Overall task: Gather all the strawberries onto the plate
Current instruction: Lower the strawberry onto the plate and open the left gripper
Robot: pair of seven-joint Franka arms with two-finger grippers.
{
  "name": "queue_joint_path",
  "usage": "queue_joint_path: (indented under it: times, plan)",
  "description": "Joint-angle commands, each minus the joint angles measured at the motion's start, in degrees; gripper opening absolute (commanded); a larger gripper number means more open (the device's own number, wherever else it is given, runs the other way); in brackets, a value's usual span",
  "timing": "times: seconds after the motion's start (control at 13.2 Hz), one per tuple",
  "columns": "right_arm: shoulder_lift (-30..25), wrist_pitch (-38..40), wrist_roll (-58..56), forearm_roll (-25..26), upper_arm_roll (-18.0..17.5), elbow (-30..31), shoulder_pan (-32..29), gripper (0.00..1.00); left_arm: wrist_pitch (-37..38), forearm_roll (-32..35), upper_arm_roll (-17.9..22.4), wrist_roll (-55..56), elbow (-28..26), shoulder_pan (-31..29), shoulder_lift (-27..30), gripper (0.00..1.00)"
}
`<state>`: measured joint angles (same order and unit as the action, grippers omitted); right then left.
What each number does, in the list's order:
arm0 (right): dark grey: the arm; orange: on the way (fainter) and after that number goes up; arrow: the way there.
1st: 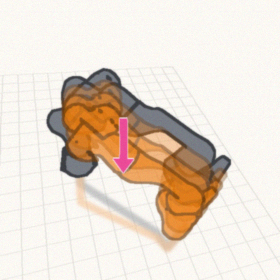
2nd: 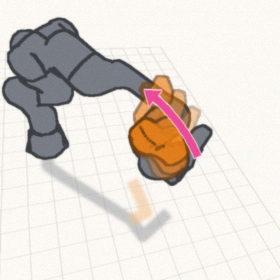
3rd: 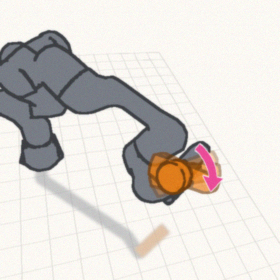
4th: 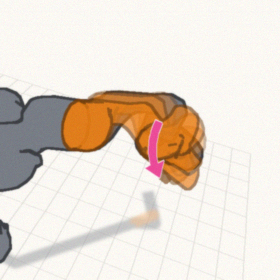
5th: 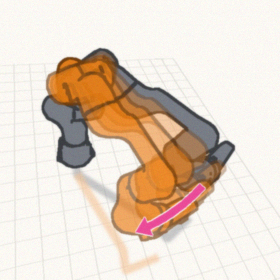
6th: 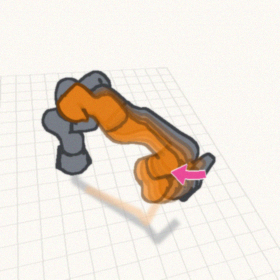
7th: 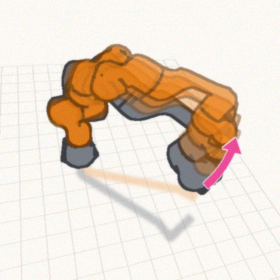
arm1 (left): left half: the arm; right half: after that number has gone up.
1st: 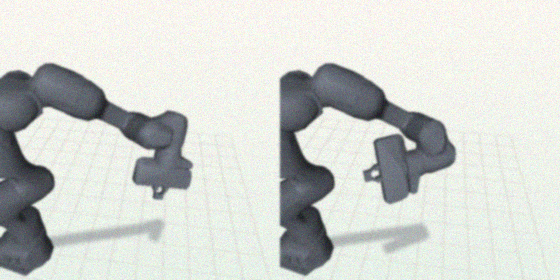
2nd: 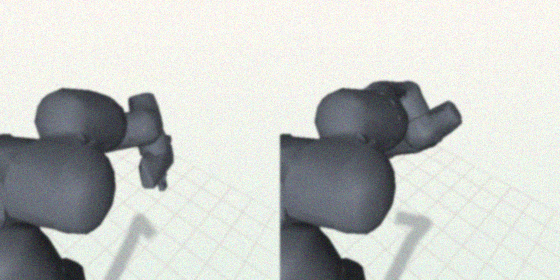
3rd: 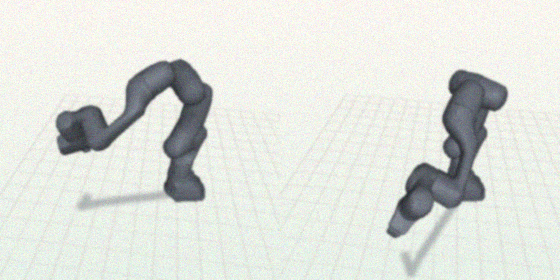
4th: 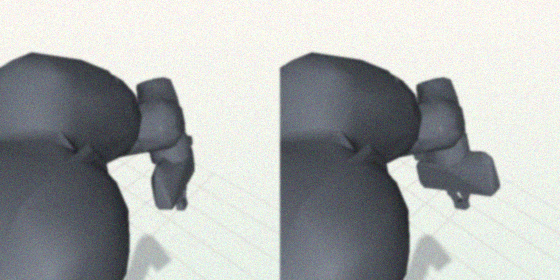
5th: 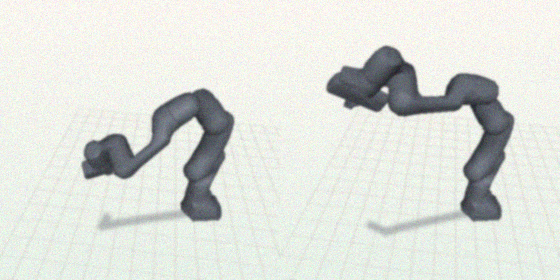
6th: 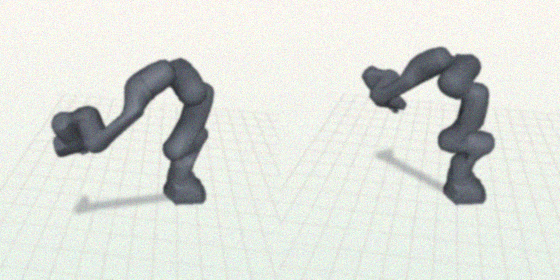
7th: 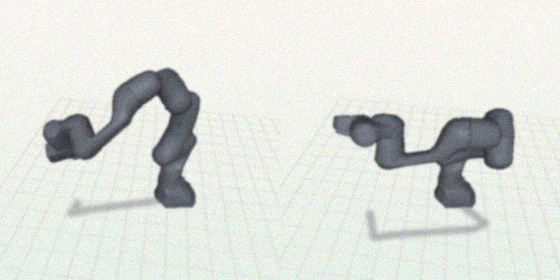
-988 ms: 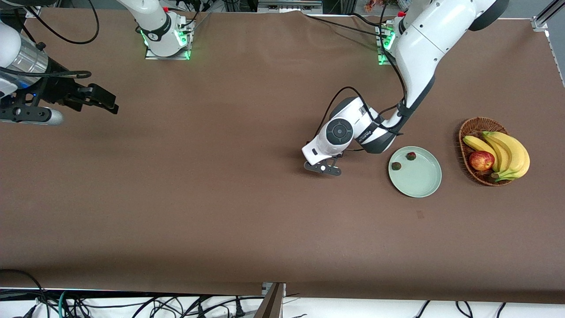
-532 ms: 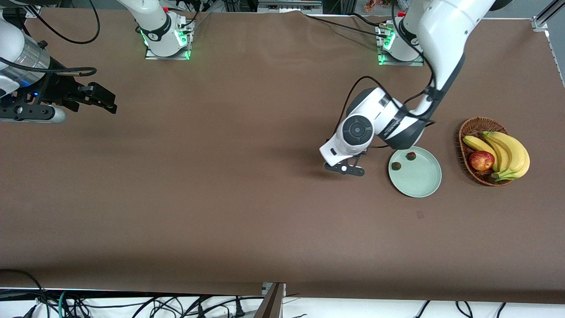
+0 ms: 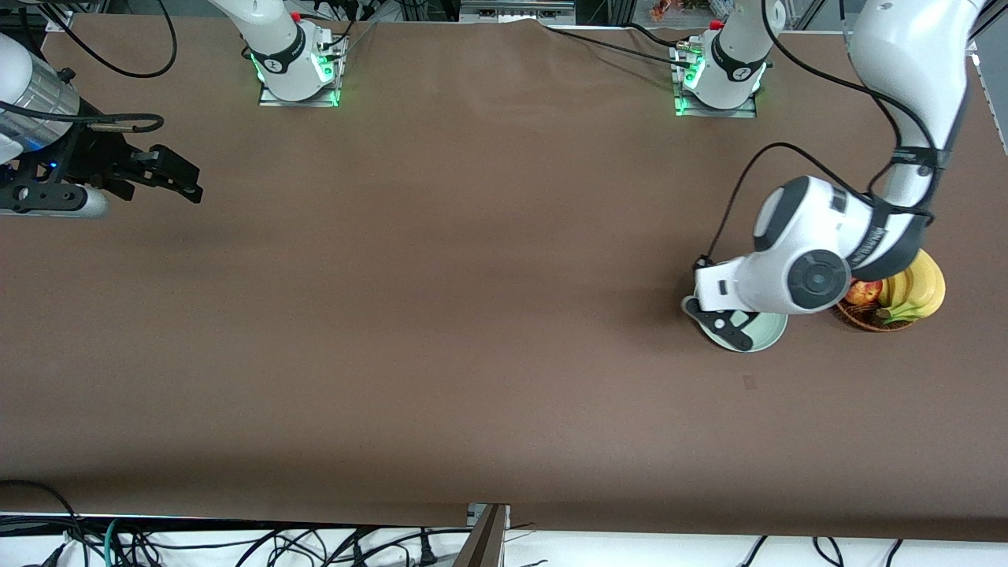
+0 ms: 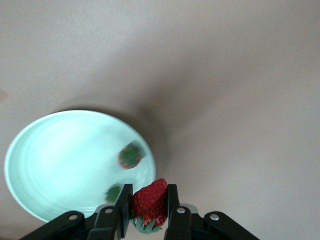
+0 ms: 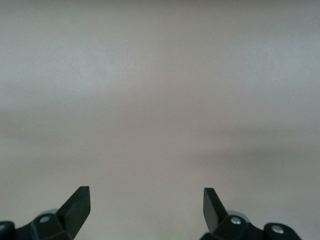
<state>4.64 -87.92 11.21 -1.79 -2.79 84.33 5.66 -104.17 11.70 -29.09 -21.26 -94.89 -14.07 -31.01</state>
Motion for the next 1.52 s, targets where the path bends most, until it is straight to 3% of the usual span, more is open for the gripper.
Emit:
queue_joint_path:
  times: [0.0, 0.15, 0.53, 0.61, 0.68, 0.99, 1.44]
  plan:
    - [0.55, 0.11, -0.93, -0.14, -0.47, -1.19, -0.74, 1.00, -0.33, 0.08, -0.26, -11.92, -0.56, -2.35, -2.02, 0.04]
    - [0.55, -0.50, -1.19, -0.15, -0.47, -1.10, -0.83, 1.00, -5.92, 2.27, -0.35, -20.09, -2.65, -4.99, -3.35, 0.06]
    - [0.73, -0.32, -1.37, -0.06, -0.20, -1.10, -1.27, 1.00, -24.56, 2.45, -0.26, -31.10, -14.52, -12.02, -3.79, 0.06]
    - [0.73, -0.32, -0.94, -0.06, -0.29, -1.10, -1.27, 1.00, -24.76, 2.45, -0.26, -32.34, -14.62, -12.29, -3.79, 0.42]
    - [0.73, -0.58, -0.93, 0.29, -0.29, -1.10, -1.27, 1.00, -24.33, 2.45, -0.26, -33.31, -14.62, -12.38, -3.27, 0.99]
    - [2.40, -1.03, -0.32, -0.23, 0.06, -1.10, -1.45, 1.00, -18.02, 1.93, -0.61, -31.75, -13.83, -12.47, -0.64, 1.00]
    - [2.31, -1.73, -0.32, -0.23, -0.02, -1.45, -1.27, 1.00, 4.98, 1.31, -4.03, -12.09, -5.86, -12.03, 4.99, 1.00]
